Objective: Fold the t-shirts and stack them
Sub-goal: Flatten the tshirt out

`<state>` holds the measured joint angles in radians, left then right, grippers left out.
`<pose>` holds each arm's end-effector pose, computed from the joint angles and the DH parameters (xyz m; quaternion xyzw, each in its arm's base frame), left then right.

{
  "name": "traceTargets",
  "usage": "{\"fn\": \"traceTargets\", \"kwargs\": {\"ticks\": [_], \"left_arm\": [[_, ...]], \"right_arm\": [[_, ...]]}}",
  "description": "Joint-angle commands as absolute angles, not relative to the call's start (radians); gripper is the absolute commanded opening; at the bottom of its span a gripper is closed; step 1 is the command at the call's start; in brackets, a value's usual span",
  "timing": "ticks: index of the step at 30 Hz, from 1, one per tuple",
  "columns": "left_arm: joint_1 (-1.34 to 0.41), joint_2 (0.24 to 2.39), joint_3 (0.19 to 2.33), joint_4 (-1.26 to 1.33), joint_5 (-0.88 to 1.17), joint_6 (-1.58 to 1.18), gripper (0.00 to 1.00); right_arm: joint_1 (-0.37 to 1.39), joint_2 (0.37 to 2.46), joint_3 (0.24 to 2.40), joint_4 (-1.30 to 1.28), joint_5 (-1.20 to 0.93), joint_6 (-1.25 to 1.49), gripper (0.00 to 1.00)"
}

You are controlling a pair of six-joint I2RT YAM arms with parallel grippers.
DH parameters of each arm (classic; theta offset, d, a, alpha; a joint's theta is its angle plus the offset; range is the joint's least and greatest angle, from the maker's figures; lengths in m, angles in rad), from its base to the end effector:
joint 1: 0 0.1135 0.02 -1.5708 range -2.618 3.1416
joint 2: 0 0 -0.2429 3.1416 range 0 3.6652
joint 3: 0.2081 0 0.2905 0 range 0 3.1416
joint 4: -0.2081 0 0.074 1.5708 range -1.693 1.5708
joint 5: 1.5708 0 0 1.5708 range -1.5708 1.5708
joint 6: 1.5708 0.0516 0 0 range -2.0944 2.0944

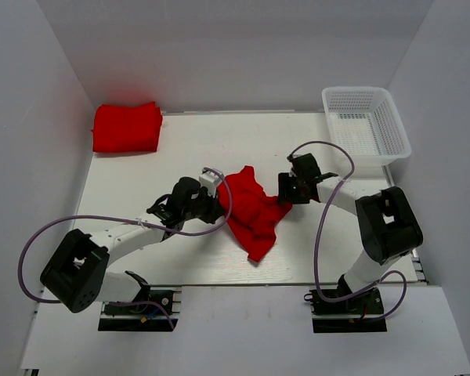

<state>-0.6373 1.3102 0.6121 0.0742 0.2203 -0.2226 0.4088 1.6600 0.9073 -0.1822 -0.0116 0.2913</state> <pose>0.2462 -0.1963 0.1388 0.2312 0.8553 -0.2778 0.3712 0.3344 0.1455 0.1039 -0.0576 0.9481 0.1124 0.2918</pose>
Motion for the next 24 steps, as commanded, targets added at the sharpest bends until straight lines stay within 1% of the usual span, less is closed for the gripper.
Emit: {"fn": "traceTargets", "kwargs": {"ticks": [1,3,4,5,7,9,12,13,15,16,18,19,21,23,24], "left_arm": [[-0.641,1.256,0.604,0.069,0.210,-0.225,0.00],[-0.641,1.256,0.614,0.069,0.210,-0.235,0.00],[-0.641,1.256,0.614,0.058,0.210,-0.235,0.00],[-0.641,1.256,0.626,0.058,0.201,-0.235,0.00],[-0.641,1.236,0.641,0.025,0.190,-0.235,0.00],[-0.641,1.218,0.679,-0.003,0.166,-0.244,0.00],[-0.632,1.161,0.759,-0.087,0.075,-0.253,0.00],[-0.632,1.149,0.779,-0.136,-0.001,-0.253,0.00],[-0.623,1.124,0.853,-0.195,-0.114,-0.282,0.00],[-0.623,1.114,0.883,-0.230,-0.229,-0.294,0.00],[-0.623,1.114,0.992,-0.340,-0.334,-0.295,0.00],[-0.623,1.114,1.070,-0.379,-0.435,-0.295,0.00],[-0.623,1.114,1.139,-0.468,-0.548,-0.295,0.00],[-0.623,1.083,1.206,-0.483,-0.595,-0.295,0.00],[-0.623,1.068,1.219,-0.483,-0.618,-0.250,0.00]], "right_arm": [[0.434,1.701,0.897,-0.153,-0.043,0.272,0.51],[0.445,1.695,0.891,-0.143,-0.034,0.268,0.29],[0.451,1.677,0.885,-0.140,-0.028,0.268,0.09],[0.453,1.666,0.881,-0.132,-0.023,0.268,0.00],[0.454,1.646,0.882,-0.118,0.032,0.272,0.00],[0.451,1.582,0.900,-0.110,0.087,0.265,0.00],[0.443,1.456,0.946,-0.114,0.225,0.259,0.00],[0.442,1.433,0.965,-0.117,0.330,0.258,0.00],[0.431,1.352,0.997,-0.115,0.397,0.236,0.00],[0.426,1.333,1.018,-0.114,0.482,0.230,0.00],[0.416,1.274,1.064,-0.115,0.523,0.193,0.00],[0.397,1.258,1.077,-0.115,0.579,0.184,0.00],[0.382,1.211,1.124,-0.115,0.624,0.135,0.00],[0.367,1.175,1.143,-0.117,0.670,0.082,0.00],[0.358,1.155,1.169,-0.115,0.702,0.069,0.00]]}}
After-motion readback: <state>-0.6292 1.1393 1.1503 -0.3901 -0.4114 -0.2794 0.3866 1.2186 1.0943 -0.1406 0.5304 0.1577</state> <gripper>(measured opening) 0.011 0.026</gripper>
